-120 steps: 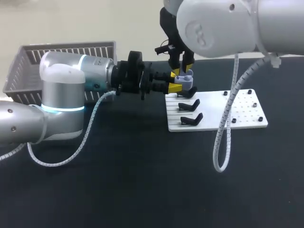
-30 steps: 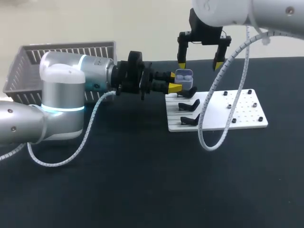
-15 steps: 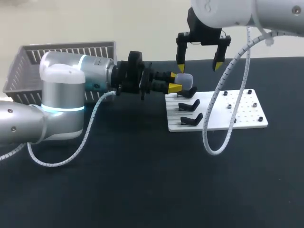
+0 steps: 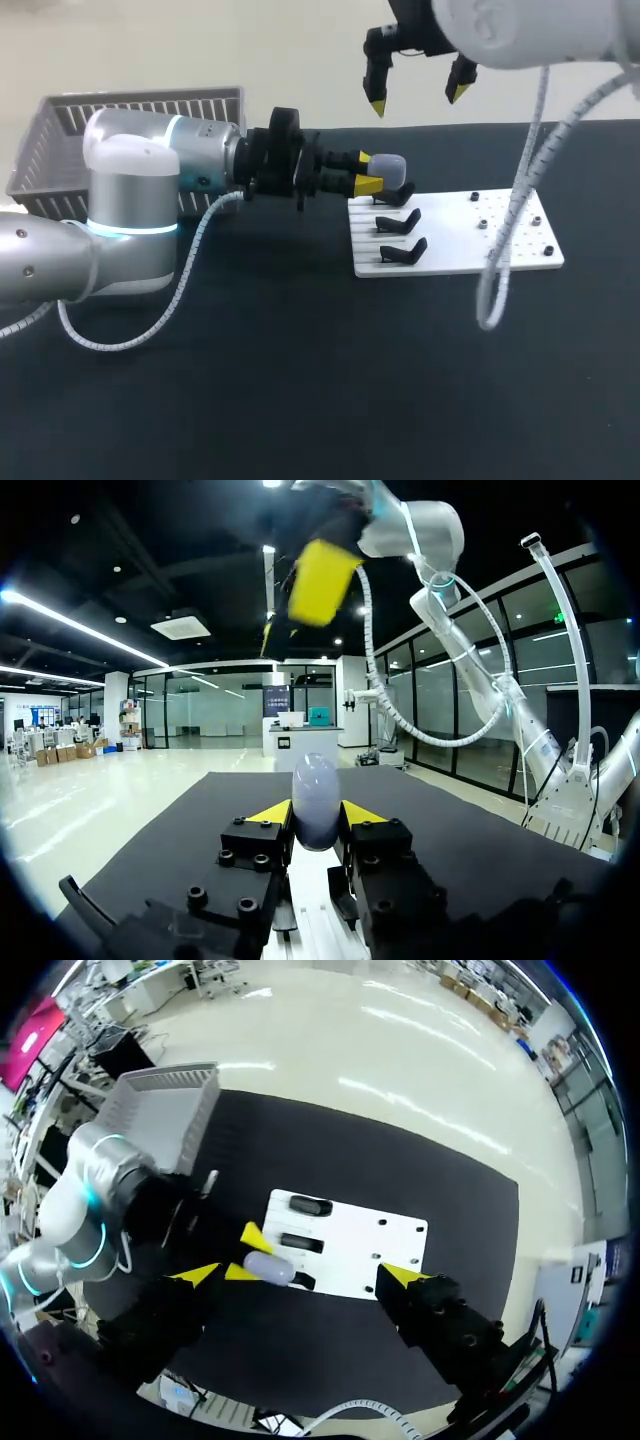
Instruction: Pick up each earbud case from the left stands, insert the matching earbuds, close the lid, and place the case in the box.
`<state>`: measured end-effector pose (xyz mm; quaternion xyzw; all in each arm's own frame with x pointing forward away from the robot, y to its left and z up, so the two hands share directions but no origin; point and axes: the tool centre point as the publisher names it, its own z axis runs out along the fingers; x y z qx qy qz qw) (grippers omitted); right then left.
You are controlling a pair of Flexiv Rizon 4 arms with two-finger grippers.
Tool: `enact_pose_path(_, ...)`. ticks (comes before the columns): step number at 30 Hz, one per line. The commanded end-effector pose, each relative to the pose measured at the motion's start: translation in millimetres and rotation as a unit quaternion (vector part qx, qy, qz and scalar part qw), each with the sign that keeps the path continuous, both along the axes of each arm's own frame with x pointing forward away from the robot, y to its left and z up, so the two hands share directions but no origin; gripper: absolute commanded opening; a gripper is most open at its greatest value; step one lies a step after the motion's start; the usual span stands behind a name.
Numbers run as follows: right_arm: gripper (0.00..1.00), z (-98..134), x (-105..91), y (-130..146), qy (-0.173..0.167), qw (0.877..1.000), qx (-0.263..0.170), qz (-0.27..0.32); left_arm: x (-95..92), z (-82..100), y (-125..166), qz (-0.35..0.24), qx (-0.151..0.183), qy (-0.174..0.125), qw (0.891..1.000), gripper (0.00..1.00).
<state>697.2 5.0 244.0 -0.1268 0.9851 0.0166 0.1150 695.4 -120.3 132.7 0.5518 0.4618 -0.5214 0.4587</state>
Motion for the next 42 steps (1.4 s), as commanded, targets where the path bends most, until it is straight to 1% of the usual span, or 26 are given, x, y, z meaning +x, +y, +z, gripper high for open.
enact_pose_path(1,1.00,6.8,-47.6,-11.3,-0.146,0.988,0.050,0.026,-3.1,3.1,8.9,0.027,0.001,0.019,0.999,0.00)
enact_pose_path(4,1.00,13.2,-53.6,-8.9,-0.166,0.983,0.061,0.041,-4.8,10.4,21.1,0.066,0.002,0.031,0.997,0.00)
enact_pose_path(6,1.00,15.2,-55.2,-8.0,-0.174,0.981,0.069,0.048,-3.5,16.7,31.6,0.093,-0.018,0.060,0.994,0.00)
enact_pose_path(11,1.00,17.2,-55.2,-4.9,-0.182,0.978,0.084,0.064,-0.6,40.0,57.4,0.153,0.000,0.008,0.988,0.00)
enact_pose_path(14,1.00,17.9,-54.2,-3.2,-0.185,0.976,0.089,0.067,6.0,47.8,76.0,0.193,0.023,-0.029,0.981,0.00)
enact_pose_path(16,1.00,17.9,-54.2,-3.2,-0.185,0.976,0.089,0.067,15.2,46.9,92.5,0.219,0.028,-0.029,0.975,0.00)
enact_pose_path(18,1.00,17.9,-54.2,-3.2,-0.185,0.976,0.089,0.067,25.2,50.2,110.5,0.254,0.045,-0.050,0.965,0.00)
enact_pose_path(21,1.00,17.9,-54.2,-3.2,-0.185,0.976,0.089,0.067,41.2,58.2,140.8,0.304,0.050,-0.063,0.949,0.00)
enact_pose_path(22,1.00,17.9,-54.2,-3.2,-0.185,0.976,0.089,0.067,45.8,62.3,149.8,0.317,0.057,-0.076,0.944,0.00)
enact_pose_path(25,1.00,17.9,-54.2,-3.2,-0.185,0.976,0.089,0.067,60.6,71.8,175.9,0.353,0.069,-0.100,0.928,0.00)
enact_pose_path(27,1.00,17.9,-54.2,-3.2,-0.185,0.976,0.089,0.067,72.4,73.2,192.7,0.374,0.084,-0.112,0.917,0.00)
enact_pose_path(28,1.00,17.9,-54.2,-3.2,-0.185,0.976,0.089,0.067,79.4,72.3,200.7,0.382,0.094,-0.119,0.912,0.00)
enact_pose_path(29,1.00,17.9,-54.2,-3.2,-0.185,0.976,0.089,0.067,87.5,70.4,208.8,0.391,0.118,-0.135,0.903,0.00)
enact_pose_path(30,1.00,17.9,-54.2,-3.2,-0.185,0.976,0.089,0.067,96.4,66.4,216.2,0.395,0.142,-0.145,0.896,0.00)
enact_pose_path(31,1.00,17.9,-54.2,-3.2,-0.185,0.976,0.089,0.067,106.4,60.3,226.2,0.404,0.147,-0.137,0.893,0.00)
enact_pose_path(32,1.00,17.9,-54.2,-3.2,-0.185,0.976,0.089,0.067,115.4,54.7,234.8,0.407,0.157,-0.136,0.889,0.00)
enact_pose_path(33,1.00,17.9,-54.2,-3.2,-0.185,0.976,0.089,0.067,125.3,47.0,244.2,0.413,0.177,-0.137,0.883,0.00)
enact_pose_path(34,1.00,17.9,-54.2,-3.2,-0.185,0.976,0.089,0.067,133.0,39.9,253.6,0.422,0.182,-0.124,0.879,0.00)
enact_pose_path(35,1.00,17.9,-54.2,-3.2,-0.185,0.976,0.089,0.067,140.1,34.2,260.9,0.421,0.188,-0.121,0.879,0.00)
enact_pose_path(36,1.00,17.9,-54.2,-3.2,-0.185,0.976,0.089,0.067,146.7,29.1,268.2,0.428,0.204,-0.133,0.870,0.00)
enact_pose_path(37,1.00,17.9,-54.2,-3.2,-0.185,0.976,0.089,0.067,152.3,23.7,275.2,0.436,0.219,-0.136,0.862,0.00)
enact_pose_path(38,1.00,17.9,-54.2,-3.2,-0.185,0.976,0.089,0.067,159.4,16.6,283.0,0.437,0.233,-0.141,0.858,0.00)
enact_pose_path(39,1.00,17.9,-54.2,-3.2,-0.185,0.976,0.089,0.067,165.9,9.4,288.8,0.432,0.242,-0.142,0.857,0.00)
enact_pose_path(40,1.00,17.9,-54.2,-3.2,-0.185,0.976,0.089,0.067,171.0,2.4,295.3,0.436,0.240,-0.129,0.858,0.00)
enact_pose_path(41,1.00,17.9,-54.2,-3.2,-0.185,0.976,0.089,0.067,176.5,-4.2,300.7,0.430,0.236,-0.121,0.863,0.00)
enact_pose_path(42,1.00,17.9,-54.2,-3.2,-0.185,0.976,0.089,0.067,182.0,-10.8,303.5,0.417,0.240,-0.125,0.868,0.00)
